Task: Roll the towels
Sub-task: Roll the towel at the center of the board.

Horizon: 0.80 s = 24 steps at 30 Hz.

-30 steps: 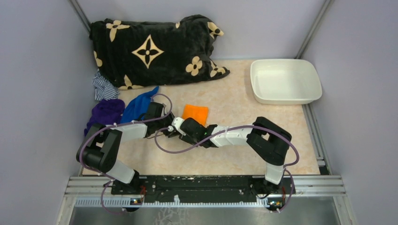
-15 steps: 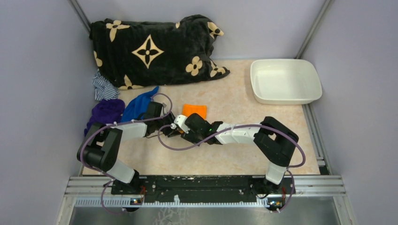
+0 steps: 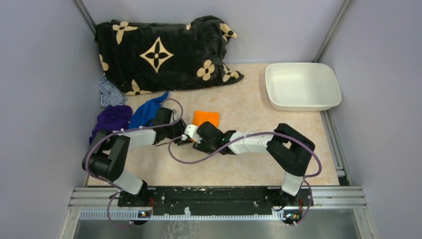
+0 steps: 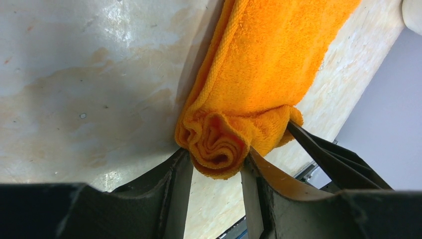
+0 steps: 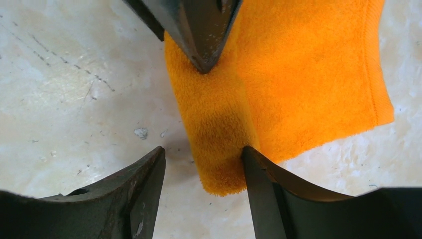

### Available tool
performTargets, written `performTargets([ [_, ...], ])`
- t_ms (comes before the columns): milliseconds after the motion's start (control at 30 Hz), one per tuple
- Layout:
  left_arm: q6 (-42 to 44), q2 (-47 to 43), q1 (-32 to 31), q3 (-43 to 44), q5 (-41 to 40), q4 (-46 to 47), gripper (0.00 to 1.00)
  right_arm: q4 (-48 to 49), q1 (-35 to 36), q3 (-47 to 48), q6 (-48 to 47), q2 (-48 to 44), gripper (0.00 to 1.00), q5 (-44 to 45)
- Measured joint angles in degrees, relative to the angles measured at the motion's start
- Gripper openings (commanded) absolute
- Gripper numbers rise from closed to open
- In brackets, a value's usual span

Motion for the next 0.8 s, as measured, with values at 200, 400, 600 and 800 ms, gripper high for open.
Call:
performTargets([
  [200,0.1,0.2,0.3,0.0,0.4,0.0,0.47,2.3,-1.9,-0.4,-0.7,0.5,0.57,0.2],
  [400,0.7,0.4,0.8,0.3,0.5,0.0,0.47,4.1,-3.6,2.2,-1.1,3.8,0.47,0.0],
  [600,1.5,0.6,1.7,0.9,0.5,-0.5,0.5,2.7,-3.7,3.9,-0.2,5.2,0.18,-3.7],
  [800,2.8,-0.9,2.4,1.0,0.0,-2.5,0.58,-3.3,-5.1,5.6,3.3,4.3,0.0,-15.8],
])
